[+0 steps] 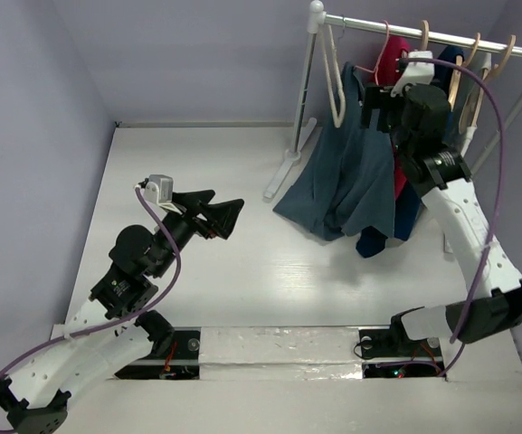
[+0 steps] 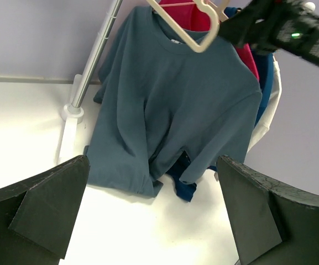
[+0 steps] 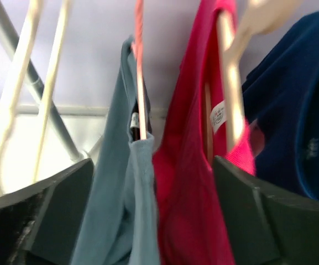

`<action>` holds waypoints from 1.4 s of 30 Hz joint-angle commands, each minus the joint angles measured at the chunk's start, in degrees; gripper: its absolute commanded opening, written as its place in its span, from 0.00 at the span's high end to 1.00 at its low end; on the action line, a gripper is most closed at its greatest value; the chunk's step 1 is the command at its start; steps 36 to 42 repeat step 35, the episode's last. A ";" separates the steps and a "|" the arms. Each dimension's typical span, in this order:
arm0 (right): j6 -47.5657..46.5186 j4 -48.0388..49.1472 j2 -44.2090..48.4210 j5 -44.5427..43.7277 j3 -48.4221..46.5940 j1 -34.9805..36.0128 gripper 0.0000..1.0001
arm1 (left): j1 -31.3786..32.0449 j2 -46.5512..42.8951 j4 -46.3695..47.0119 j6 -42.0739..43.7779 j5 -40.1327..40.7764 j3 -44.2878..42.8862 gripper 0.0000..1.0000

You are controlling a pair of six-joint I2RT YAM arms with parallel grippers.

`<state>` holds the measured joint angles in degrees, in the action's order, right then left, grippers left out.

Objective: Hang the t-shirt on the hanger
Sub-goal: Place the hanger at the clothesline, then reset both arms

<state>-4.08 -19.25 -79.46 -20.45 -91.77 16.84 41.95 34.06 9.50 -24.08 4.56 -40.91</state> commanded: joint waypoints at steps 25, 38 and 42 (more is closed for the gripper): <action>25.43 -23.02 75.67 29.68 25.94 -0.41 0.00 | 0.23 -1.45 -14.68 -5.36 10.74 -12.53 0.01; 22.01 -25.05 76.13 26.51 25.42 -0.41 0.00 | 0.23 -4.44 -15.74 -6.95 8.98 -9.89 0.01; 22.01 -25.05 76.13 26.51 25.42 -0.41 0.00 | 0.23 -4.44 -15.74 -6.95 8.98 -9.89 0.01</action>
